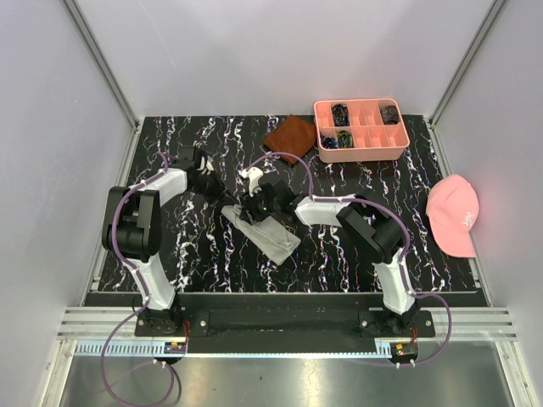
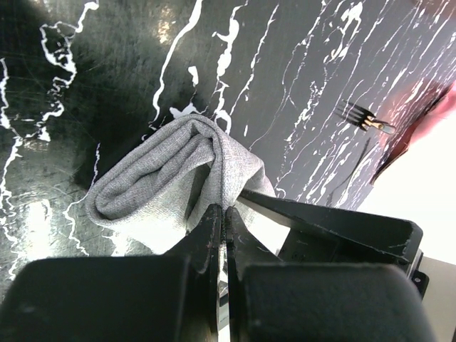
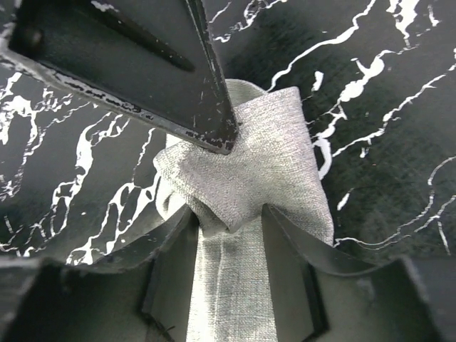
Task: Fold the napkin into a case and place the utensils inside
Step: Grasp the top corner of the smaller rectangle folded napkin from the folded napkin.
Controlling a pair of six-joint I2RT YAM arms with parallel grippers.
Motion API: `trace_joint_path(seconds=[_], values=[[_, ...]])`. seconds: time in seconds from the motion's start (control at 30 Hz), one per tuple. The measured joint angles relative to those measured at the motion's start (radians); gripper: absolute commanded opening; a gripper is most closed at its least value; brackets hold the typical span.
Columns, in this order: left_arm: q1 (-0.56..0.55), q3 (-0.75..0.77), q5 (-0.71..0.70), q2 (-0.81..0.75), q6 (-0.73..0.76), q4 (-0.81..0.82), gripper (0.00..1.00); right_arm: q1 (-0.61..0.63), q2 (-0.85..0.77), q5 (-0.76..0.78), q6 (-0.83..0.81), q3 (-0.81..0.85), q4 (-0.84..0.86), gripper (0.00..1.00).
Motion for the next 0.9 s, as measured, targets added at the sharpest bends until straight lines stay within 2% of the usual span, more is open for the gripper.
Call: trace_joint_path(seconds=[0.2,0.57,0.6,0.67,0.77,0.8,0.83,0.87,0.9], values=[[0.0,-0.006,0.008,0.0,-0.012,0.018,0.0,0.001,0.0,0.03,-0.01,0.0,0.003,0.36],[0.013,-0.032,0.023,0.0,-0.046,0.052,0.0,0.002,-0.01,0.029,-0.006,-0.002,0.023,0.4],[0.013,-0.033,0.023,0.0,-0.049,0.054,0.0,0.002,-0.01,0.029,-0.005,-0.002,0.024,0.38],[0.015,-0.033,0.024,0.0,-0.051,0.06,0.0,0.002,-0.01,0.028,-0.003,-0.002,0.026,0.27],[0.015,-0.033,0.027,0.0,-0.053,0.065,0.0,0.002,-0.01,0.024,0.004,0.002,0.023,0.21],[0.015,-0.033,0.028,0.0,-0.053,0.066,0.0,0.002,-0.01,0.021,0.005,0.004,0.021,0.11],[0.015,-0.035,0.028,0.0,-0.053,0.069,0.0,0.002,-0.01,0.018,0.008,0.005,0.021,0.05],[0.016,-0.038,0.03,0.0,-0.053,0.071,0.0,0.002,-0.01,0.013,0.012,0.006,0.021,0.0],[0.016,-0.039,0.031,0.0,-0.053,0.072,0.03,0.002,-0.01,0.008,0.011,0.006,0.021,0.0]])
